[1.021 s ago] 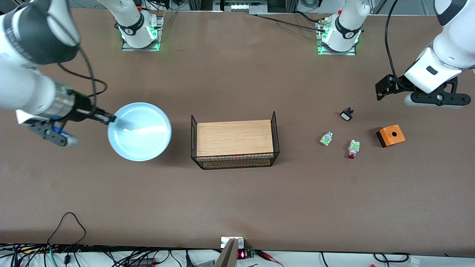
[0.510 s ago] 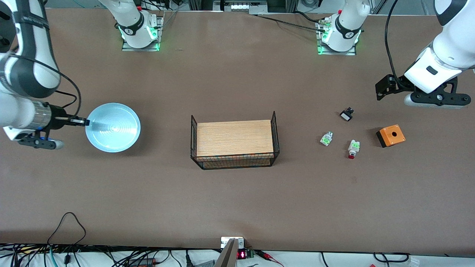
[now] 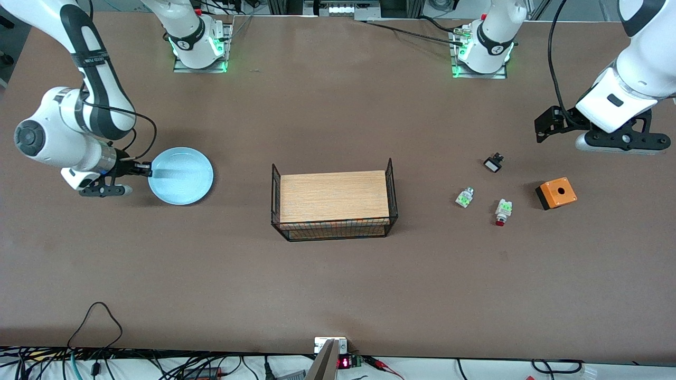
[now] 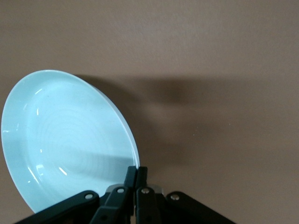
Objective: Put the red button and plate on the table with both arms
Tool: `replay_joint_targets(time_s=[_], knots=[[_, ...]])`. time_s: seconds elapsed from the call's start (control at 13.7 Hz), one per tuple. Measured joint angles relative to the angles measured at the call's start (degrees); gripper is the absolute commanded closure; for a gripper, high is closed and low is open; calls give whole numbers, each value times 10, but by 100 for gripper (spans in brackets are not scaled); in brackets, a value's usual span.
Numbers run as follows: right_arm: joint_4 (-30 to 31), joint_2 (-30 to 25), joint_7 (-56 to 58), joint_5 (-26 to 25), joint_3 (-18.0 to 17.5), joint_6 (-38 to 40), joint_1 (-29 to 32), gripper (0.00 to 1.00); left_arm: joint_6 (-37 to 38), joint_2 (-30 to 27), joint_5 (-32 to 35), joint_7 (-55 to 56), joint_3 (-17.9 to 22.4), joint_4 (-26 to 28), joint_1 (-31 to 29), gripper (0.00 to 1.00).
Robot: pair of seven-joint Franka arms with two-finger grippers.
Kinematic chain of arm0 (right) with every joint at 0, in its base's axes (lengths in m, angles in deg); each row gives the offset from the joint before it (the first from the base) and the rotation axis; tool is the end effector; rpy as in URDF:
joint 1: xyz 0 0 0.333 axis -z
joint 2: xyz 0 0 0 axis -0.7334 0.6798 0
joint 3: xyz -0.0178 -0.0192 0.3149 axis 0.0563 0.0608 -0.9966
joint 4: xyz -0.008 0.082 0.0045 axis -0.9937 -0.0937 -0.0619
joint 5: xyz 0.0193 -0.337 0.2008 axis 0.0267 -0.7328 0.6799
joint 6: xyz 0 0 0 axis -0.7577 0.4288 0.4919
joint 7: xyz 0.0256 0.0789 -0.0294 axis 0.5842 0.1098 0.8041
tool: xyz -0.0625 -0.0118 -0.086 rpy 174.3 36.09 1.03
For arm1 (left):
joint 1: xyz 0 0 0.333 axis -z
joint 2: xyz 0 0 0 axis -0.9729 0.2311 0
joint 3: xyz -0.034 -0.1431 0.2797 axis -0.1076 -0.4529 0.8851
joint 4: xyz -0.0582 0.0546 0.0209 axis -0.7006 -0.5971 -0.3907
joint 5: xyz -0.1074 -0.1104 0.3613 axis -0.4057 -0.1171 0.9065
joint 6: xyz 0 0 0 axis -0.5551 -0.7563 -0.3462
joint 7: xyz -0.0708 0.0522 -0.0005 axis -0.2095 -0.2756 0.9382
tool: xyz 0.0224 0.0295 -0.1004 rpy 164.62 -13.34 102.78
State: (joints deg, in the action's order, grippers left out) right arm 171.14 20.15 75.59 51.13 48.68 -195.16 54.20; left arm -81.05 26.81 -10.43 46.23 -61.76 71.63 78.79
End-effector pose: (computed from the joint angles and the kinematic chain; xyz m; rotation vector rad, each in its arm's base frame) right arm 0.5286 -0.0676 0.2415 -3.0623 -0.0398 0.2169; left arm 0.5509 -0.0626 0.5791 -3.0987 0.0958 0.0220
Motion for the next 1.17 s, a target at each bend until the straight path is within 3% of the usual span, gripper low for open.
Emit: replay_joint_targets(time_s=[0.07,0.22,0.44,0.58,0.88,1.17], knots=[[13,0,7,0,0,-17,1,97,0,0,0,-1,1,0,0,0],[26,1,19,0,-1,-33,2,1,0,0,0,-2,1,0,0,0],[17,-7,14,1,-3,-8,4,0,0,0,0,-3,2,0,0,0],[-23,-25,-21,1,-8,74,3,0,1,0,0,-3,1,0,0,0],[-176,-58,-109,2,-21,266,-30,0,3,0,0,-4,3,0,-1,0],[-323,-62,-197,2,-23,370,-88,0,4,0,0,-5,3,0,-1,0]])
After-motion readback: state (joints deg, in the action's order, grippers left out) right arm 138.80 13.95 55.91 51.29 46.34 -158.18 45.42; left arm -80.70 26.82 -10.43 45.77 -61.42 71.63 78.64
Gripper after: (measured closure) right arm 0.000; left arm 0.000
